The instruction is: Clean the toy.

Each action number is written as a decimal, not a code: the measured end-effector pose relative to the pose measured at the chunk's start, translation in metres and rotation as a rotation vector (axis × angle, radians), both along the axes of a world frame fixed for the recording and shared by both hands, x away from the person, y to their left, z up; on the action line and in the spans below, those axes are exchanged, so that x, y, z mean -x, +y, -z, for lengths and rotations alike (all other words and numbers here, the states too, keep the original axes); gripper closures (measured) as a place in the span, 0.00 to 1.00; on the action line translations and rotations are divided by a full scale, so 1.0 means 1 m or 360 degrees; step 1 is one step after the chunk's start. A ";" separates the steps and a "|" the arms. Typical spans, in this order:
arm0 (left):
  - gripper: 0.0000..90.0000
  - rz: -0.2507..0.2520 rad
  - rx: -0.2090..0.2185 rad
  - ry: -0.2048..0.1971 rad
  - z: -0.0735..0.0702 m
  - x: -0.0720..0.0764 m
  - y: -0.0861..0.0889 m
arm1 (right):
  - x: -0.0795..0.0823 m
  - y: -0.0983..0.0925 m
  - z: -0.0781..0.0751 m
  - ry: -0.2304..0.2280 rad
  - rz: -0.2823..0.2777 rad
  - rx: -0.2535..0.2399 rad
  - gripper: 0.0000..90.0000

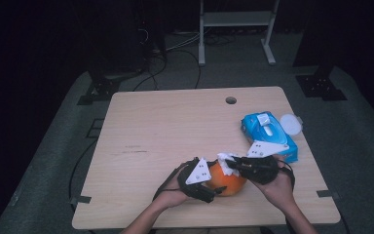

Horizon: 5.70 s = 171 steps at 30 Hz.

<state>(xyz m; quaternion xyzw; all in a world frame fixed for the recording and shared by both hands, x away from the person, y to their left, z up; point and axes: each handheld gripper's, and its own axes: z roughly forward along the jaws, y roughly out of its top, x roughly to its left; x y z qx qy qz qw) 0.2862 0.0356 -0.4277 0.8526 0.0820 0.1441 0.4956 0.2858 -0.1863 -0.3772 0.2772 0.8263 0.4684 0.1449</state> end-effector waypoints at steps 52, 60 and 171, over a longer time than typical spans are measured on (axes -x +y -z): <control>0.18 -0.0058 0.0172 0.0135 0.000 -0.020 0.025 | -0.007 -0.008 0.013 0.0056 0.0042 0.0017 0.90; 0.26 -0.0090 0.0111 0.0167 0.004 -0.023 0.031 | -0.004 0.000 0.011 0.0031 -0.0021 0.0054 0.90; 0.28 -0.0123 0.0093 0.0320 0.006 -0.036 0.049 | -0.019 -0.018 0.033 0.0151 0.0080 -0.0122 0.89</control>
